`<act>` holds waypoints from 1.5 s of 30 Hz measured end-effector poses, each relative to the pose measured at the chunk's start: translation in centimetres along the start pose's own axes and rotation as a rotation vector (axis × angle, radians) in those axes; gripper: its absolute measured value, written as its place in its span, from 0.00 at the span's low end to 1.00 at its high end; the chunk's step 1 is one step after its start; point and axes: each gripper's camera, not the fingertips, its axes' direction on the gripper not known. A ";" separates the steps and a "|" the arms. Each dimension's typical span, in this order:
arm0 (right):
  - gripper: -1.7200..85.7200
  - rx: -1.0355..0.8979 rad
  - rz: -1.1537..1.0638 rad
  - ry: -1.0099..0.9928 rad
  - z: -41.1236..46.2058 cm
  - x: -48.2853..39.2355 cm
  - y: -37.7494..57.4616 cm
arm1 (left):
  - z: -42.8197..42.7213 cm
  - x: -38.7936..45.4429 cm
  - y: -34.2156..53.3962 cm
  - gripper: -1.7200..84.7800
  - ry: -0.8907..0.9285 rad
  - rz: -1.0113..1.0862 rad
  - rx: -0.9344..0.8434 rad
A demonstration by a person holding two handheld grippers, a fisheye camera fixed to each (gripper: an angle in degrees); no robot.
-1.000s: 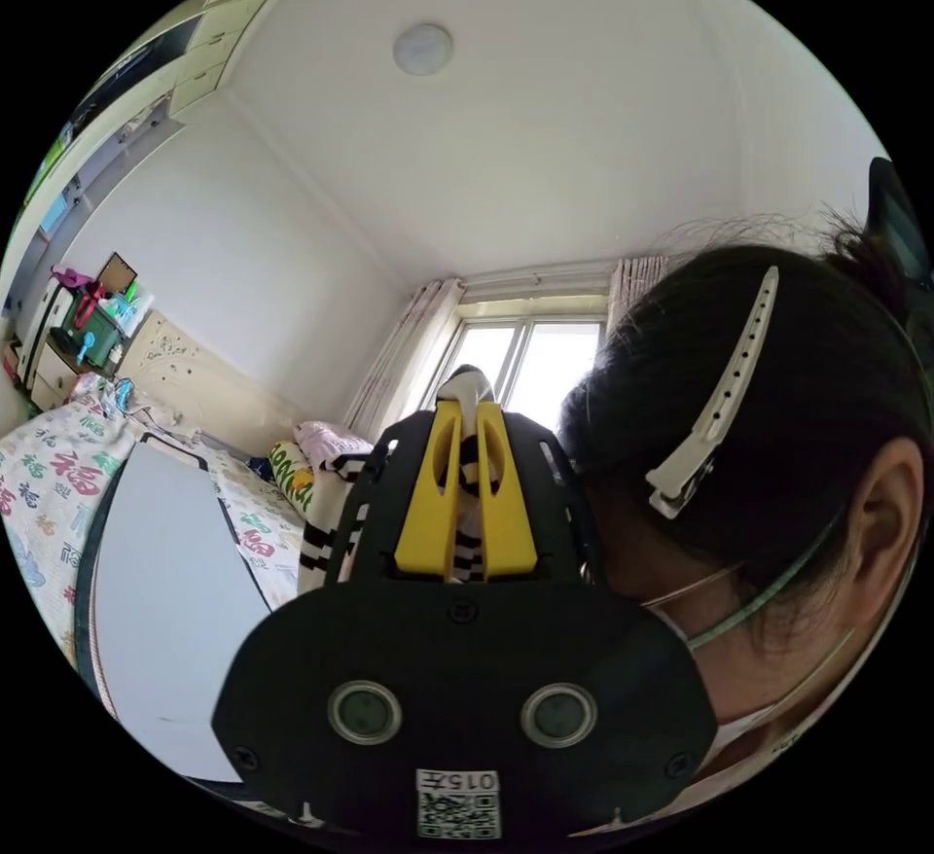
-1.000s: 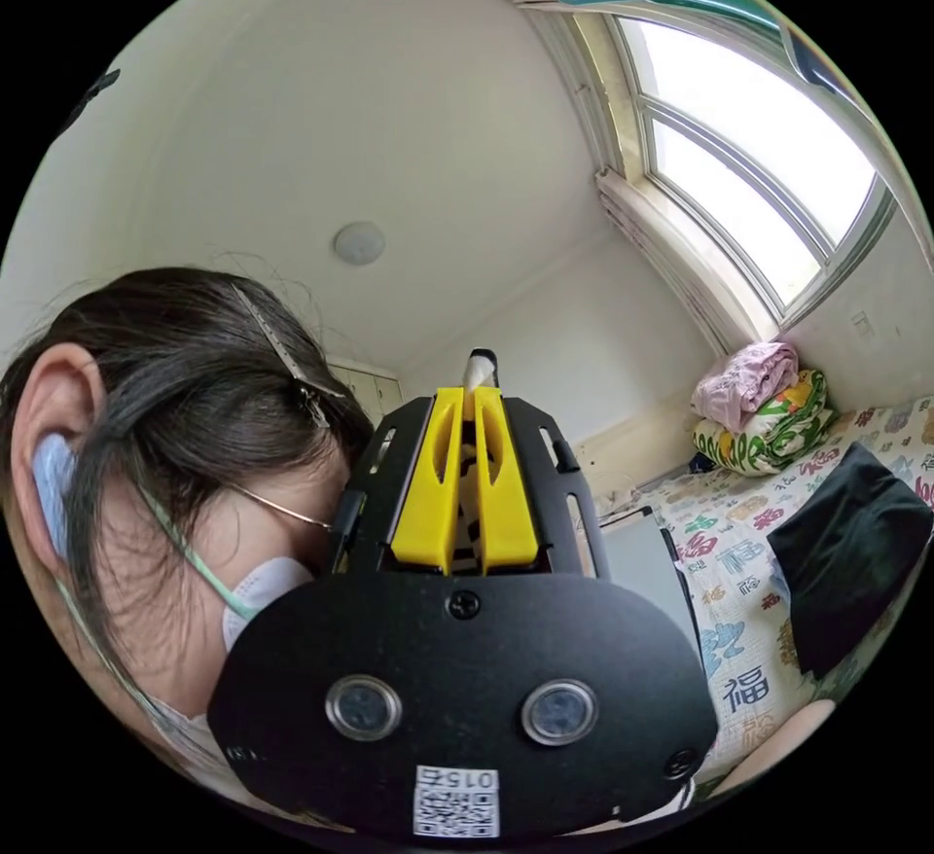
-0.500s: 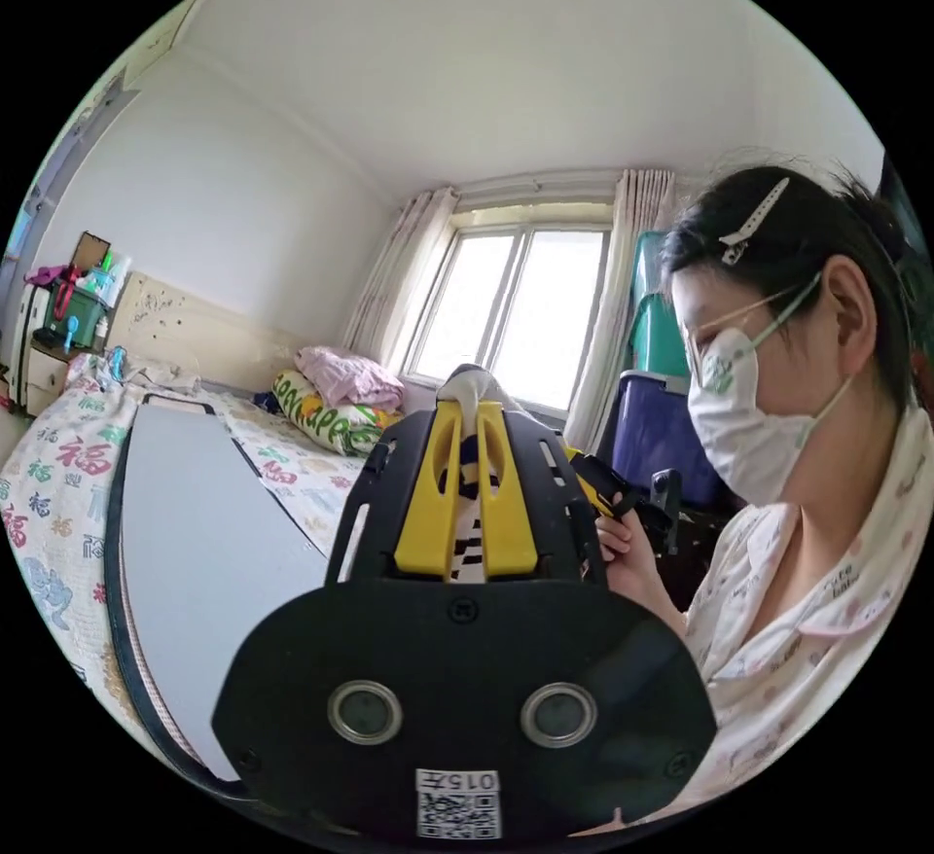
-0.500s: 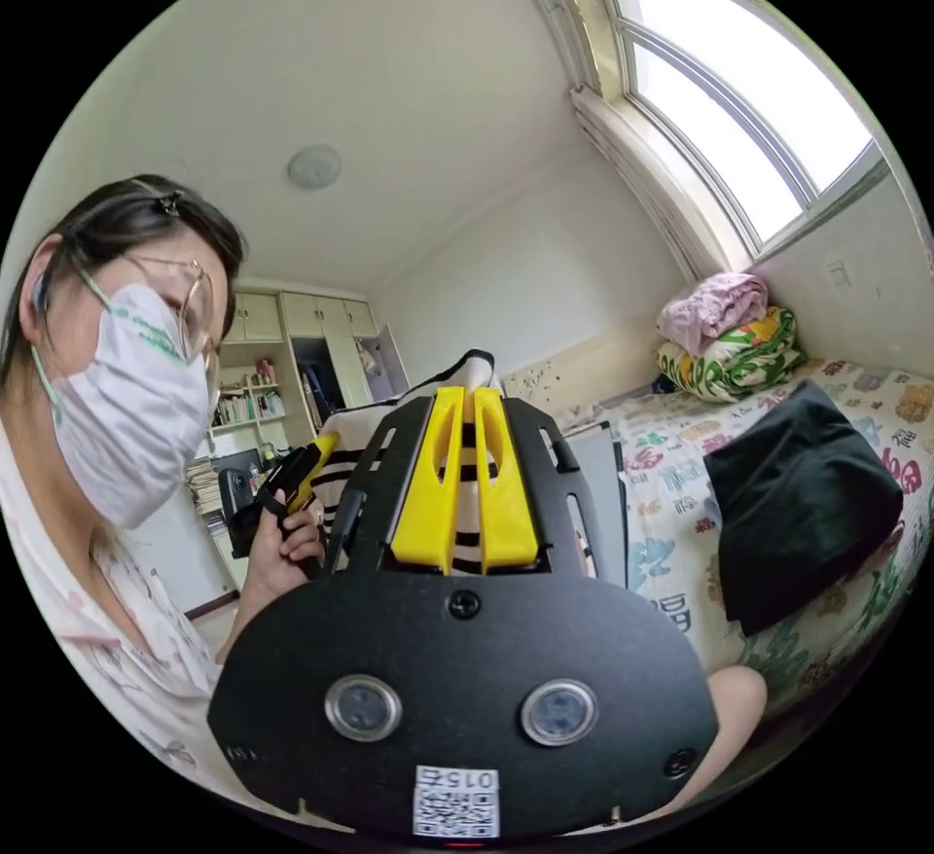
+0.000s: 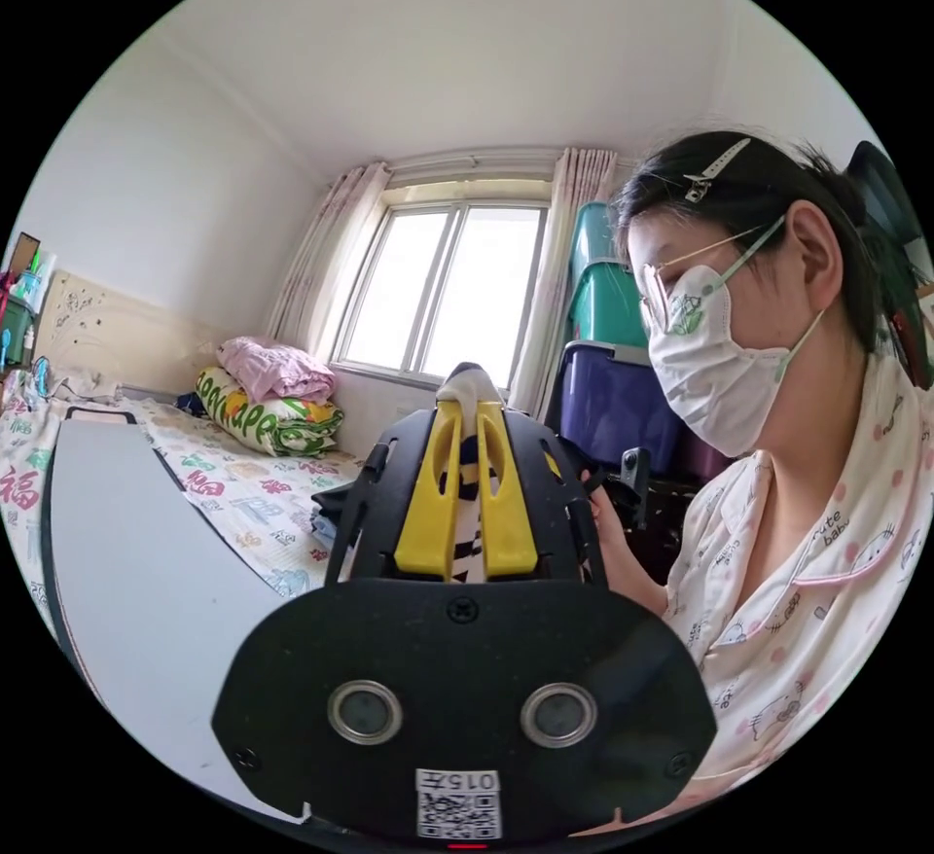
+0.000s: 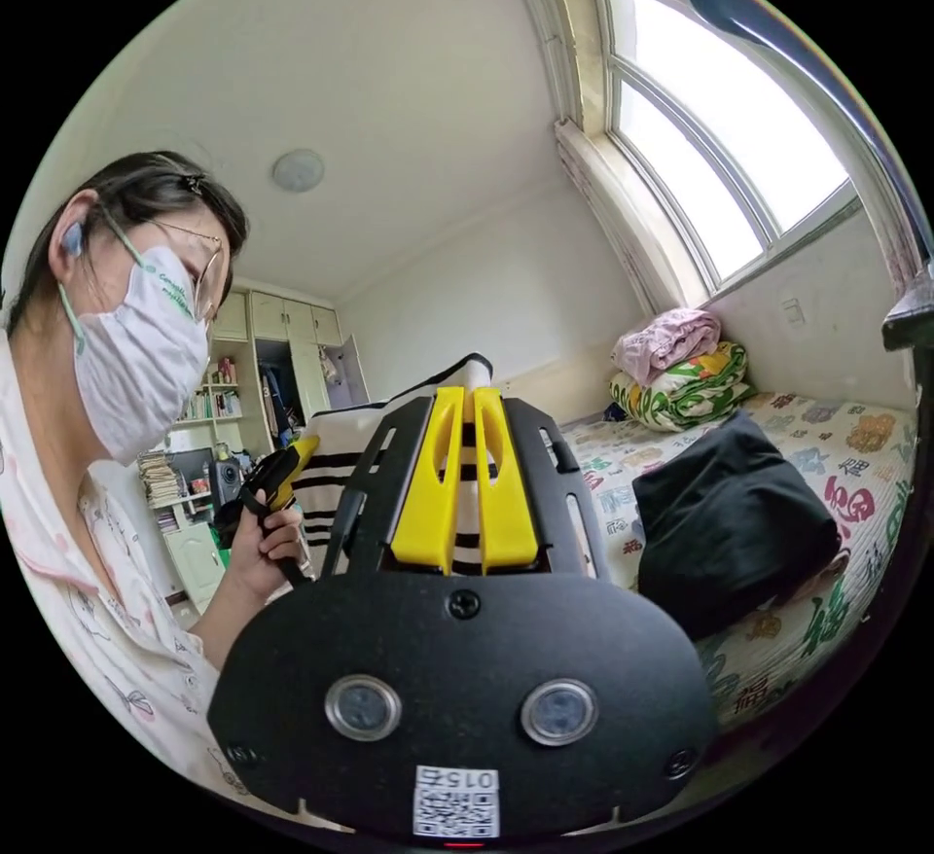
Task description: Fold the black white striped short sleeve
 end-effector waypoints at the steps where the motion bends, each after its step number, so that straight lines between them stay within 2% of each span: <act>1: 0.02 0.010 -0.006 0.005 0.0 0.9 -1.0 | 1.3 -0.2 -0.3 0.02 0.019 0.009 0.006; 5: 0.02 -0.062 -0.009 -0.007 2.4 4.3 -6.1 | 5.4 -1.3 -0.9 0.02 0.034 0.033 0.015; 9: 0.02 -0.174 -0.047 -0.208 3.9 6.1 -9.2 | 7.7 -4.6 1.0 0.02 0.050 -0.020 0.041; 14: 0.02 -0.288 -0.051 -0.466 0.4 8.5 -4.7 | 6.7 -6.7 3.8 0.02 0.049 -0.006 -0.061; 18: 0.02 -0.455 -0.032 -0.644 -4.7 11.9 2.9 | 9.4 -8.2 7.1 0.02 0.218 -0.034 -0.248; 20: 0.02 -0.511 0.009 -0.655 -6.8 13.6 5.8 | 12.1 -8.7 9.5 0.02 0.298 -0.061 -0.361; 22: 0.02 -0.550 0.096 -0.663 -9.5 16.6 8.9 | 16.2 -9.1 14.2 0.02 0.464 -0.128 -0.499; 26: 0.02 -0.603 0.150 -0.716 -12.8 19.8 11.7 | 20.3 -8.6 21.4 0.02 0.691 -0.279 -0.565; 29: 0.02 -0.643 0.100 -0.672 -13.5 20.4 11.5 | 20.8 -6.2 22.7 0.02 0.759 -0.243 -0.493; 32: 0.02 -0.625 0.043 -0.583 -10.8 22.0 10.5 | 21.1 -6.1 22.0 0.02 0.667 -0.214 -0.449; 35: 0.02 -0.619 -0.026 -0.536 -4.2 24.2 8.8 | 21.6 -9.4 20.3 0.02 0.548 -0.238 -0.389; 39: 0.02 -0.576 -0.226 -0.461 8.9 25.5 4.3 | 21.8 -13.8 13.4 0.02 0.253 -0.131 -0.343; 43: 0.02 -0.456 -0.245 -0.506 22.5 26.7 -1.6 | 19.3 -17.7 4.7 0.02 0.094 -0.058 -0.183; 45: 0.02 -0.406 -0.265 -0.537 26.4 26.0 -3.3 | 17.1 -18.1 1.3 0.02 0.041 -0.027 -0.115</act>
